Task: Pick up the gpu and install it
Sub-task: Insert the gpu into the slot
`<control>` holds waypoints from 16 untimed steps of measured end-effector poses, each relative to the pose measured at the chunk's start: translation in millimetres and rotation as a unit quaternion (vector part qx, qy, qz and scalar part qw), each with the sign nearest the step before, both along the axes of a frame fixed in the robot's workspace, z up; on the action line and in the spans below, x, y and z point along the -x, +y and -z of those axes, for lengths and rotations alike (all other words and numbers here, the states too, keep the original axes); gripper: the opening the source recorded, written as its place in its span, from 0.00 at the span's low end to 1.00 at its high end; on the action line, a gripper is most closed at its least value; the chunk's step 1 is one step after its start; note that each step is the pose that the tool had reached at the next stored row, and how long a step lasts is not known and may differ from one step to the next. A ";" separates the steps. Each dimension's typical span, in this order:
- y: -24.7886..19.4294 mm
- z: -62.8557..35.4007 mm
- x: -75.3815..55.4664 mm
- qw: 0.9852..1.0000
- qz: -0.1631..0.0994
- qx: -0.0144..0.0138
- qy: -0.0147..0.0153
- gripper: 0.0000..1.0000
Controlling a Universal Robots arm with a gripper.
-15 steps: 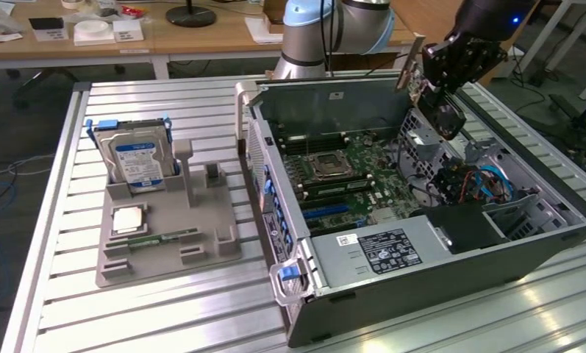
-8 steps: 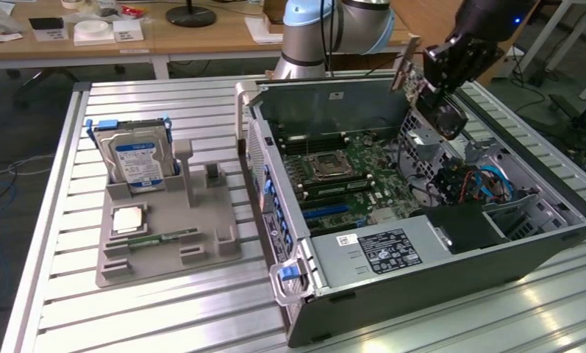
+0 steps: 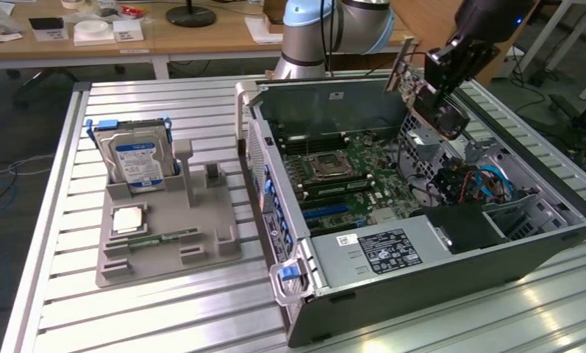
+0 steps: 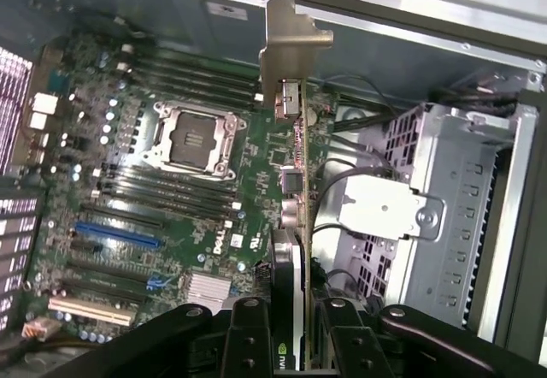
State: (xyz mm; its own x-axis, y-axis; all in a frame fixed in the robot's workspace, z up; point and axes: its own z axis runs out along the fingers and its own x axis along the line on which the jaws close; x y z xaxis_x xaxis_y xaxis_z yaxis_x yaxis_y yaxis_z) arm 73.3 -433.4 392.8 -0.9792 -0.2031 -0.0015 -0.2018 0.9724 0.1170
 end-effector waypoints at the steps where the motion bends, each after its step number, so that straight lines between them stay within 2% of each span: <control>1: 0.0 0.1 0.0 1.000 -0.007 0.000 0.000 0.27; 11: 0.0 0.1 0.0 1.000 -0.019 0.000 0.000 0.27; 16: 0.0 0.4 0.0 0.998 -0.060 0.000 0.000 0.27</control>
